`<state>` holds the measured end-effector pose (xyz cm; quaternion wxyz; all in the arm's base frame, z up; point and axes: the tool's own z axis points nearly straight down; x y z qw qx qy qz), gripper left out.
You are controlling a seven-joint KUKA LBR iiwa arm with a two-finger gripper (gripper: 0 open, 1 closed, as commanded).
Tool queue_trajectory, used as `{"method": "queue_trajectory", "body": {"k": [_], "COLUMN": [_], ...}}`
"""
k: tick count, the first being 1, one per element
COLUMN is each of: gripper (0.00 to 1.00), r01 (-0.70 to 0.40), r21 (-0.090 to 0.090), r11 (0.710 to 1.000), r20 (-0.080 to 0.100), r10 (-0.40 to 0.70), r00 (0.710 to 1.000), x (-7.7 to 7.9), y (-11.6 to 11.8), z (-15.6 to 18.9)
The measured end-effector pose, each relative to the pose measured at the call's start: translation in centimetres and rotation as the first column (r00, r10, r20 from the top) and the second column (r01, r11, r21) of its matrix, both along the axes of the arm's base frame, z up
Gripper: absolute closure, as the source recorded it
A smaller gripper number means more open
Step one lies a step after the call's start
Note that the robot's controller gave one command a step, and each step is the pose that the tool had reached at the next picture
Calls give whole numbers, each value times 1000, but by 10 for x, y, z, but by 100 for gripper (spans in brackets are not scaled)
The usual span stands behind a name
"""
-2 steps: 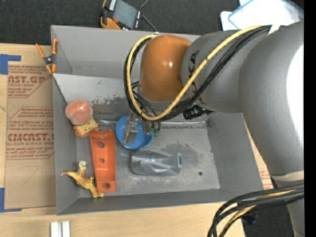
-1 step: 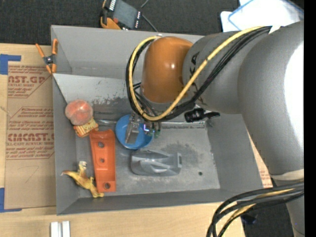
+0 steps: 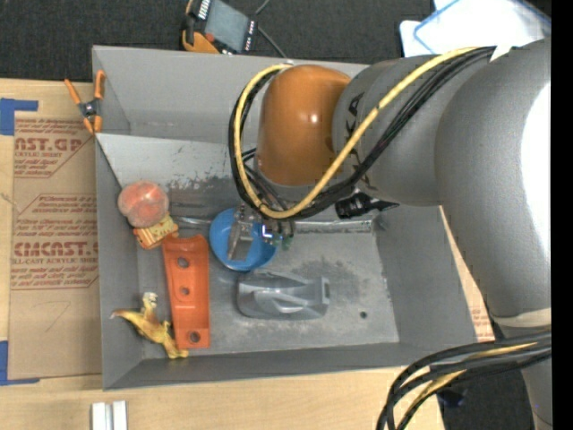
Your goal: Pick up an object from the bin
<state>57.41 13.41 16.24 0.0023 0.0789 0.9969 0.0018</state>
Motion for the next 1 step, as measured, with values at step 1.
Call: {"method": "queue_trajectory", "body": {"k": [1], "gripper": [0], "r01": [-19], "r21": [0], "r11": [1000], "r20": [1], "r10": [19], "r00": [1000], "x": [-2], "y": [-3], "z": [-15]}}
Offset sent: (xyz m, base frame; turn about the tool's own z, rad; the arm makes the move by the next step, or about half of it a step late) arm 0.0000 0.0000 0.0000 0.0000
